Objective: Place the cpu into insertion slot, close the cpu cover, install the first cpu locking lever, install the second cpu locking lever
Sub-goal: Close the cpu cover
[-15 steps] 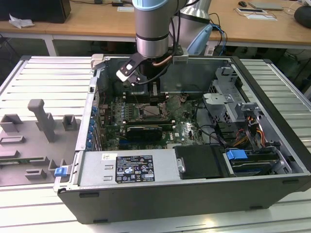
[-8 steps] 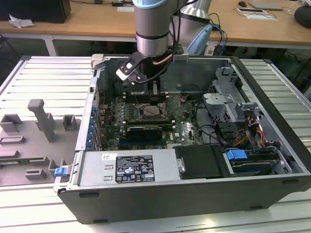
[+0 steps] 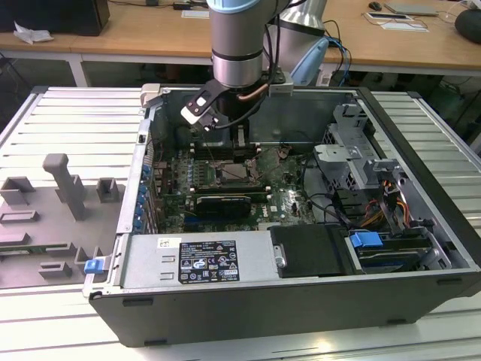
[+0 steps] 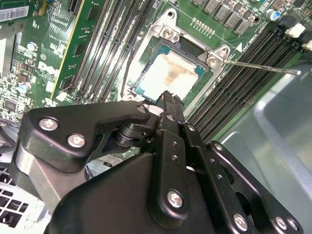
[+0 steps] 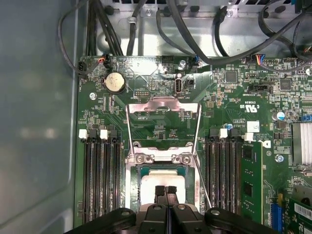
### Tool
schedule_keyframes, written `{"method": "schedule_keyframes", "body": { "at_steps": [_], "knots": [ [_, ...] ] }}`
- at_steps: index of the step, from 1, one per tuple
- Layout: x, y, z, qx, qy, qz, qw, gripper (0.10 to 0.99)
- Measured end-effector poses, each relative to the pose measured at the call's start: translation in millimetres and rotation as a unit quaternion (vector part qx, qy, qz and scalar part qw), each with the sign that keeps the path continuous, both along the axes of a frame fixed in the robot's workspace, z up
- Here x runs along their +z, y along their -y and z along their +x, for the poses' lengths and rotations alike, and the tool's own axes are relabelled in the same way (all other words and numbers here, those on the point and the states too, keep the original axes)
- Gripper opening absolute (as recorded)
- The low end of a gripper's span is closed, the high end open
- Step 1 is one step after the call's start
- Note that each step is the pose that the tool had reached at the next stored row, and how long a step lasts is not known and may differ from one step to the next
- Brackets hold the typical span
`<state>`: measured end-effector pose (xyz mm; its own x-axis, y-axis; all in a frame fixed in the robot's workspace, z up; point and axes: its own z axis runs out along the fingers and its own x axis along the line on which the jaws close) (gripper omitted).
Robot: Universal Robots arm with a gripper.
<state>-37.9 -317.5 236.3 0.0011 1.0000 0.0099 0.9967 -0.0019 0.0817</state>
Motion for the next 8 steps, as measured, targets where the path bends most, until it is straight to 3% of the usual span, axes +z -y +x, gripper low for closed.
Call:
{"method": "schedule_keyframes", "body": {
  "at_steps": [8],
  "knots": [
    [4.4, 0.0, 3.2, 0.0, 0.0, 0.0, 1.0, 0.106]
  ]
}}
